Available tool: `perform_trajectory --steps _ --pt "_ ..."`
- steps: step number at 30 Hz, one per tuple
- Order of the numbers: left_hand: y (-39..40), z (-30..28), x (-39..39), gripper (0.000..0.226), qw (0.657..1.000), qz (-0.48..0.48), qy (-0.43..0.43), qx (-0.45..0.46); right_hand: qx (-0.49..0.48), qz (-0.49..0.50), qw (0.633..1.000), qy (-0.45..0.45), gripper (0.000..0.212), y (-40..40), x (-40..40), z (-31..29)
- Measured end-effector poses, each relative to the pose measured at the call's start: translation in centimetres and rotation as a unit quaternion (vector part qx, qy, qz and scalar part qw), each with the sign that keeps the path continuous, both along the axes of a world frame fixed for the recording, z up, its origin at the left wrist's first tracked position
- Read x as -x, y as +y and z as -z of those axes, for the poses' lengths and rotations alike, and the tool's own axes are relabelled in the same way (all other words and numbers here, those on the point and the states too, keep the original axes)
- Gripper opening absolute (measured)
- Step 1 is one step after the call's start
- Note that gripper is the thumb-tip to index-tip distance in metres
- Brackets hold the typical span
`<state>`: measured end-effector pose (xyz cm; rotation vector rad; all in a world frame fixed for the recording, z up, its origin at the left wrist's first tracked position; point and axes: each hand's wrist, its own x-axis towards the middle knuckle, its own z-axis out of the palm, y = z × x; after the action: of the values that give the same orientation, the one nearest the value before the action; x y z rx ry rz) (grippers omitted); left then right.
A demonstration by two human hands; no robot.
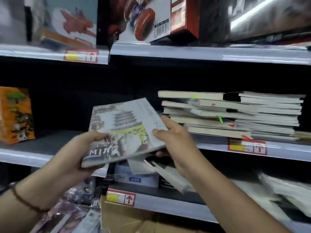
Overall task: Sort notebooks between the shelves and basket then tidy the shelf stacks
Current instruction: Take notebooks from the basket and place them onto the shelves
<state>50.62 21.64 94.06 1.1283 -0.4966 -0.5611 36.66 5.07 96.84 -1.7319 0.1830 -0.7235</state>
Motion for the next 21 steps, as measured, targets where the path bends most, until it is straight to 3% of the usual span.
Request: perform_trajectory --steps 5,8,11,12,14,16,19,21 --pt "-0.4 -4.0 -2.3 0.008 0.998 -0.005 -0.056 -0.015 -0.116 0.055 0.992 0.013 0.036 -1.7 -3.9 -3.2" --pt "-0.7 -5.0 -3.0 0.037 0.994 -0.034 -0.101 -0.026 -0.217 0.036 0.975 0.022 0.013 -2.0 -4.7 -4.3" --pt "-1.3 -4.6 -3.5 0.035 0.971 -0.060 -0.218 -0.082 -0.296 -0.010 0.955 -0.026 0.033 -1.9 -4.4 -4.6" --pt "-1.7 -4.3 -3.7 0.033 0.956 -0.075 -0.262 -0.105 -0.238 0.008 0.971 -0.011 0.042 -1.9 -4.2 -4.2" --pt "-2.3 -3.7 -3.9 0.028 0.929 -0.106 -0.327 -0.134 -0.006 0.101 0.993 0.061 0.049 -1.9 -3.9 -3.1" --pt "-2.7 -3.5 -4.4 0.025 0.918 -0.123 -0.351 -0.138 0.160 0.181 0.968 0.068 0.049 -2.1 -3.7 -2.1" --pt "-2.7 -2.8 -4.9 0.032 0.902 -0.166 -0.377 -0.127 0.199 0.175 0.964 0.034 0.047 -2.7 -2.6 -0.9" --pt "-2.4 -1.6 -4.0 0.034 0.874 -0.236 -0.412 -0.100 0.216 0.173 0.961 0.024 0.037 -3.1 -1.2 0.4"
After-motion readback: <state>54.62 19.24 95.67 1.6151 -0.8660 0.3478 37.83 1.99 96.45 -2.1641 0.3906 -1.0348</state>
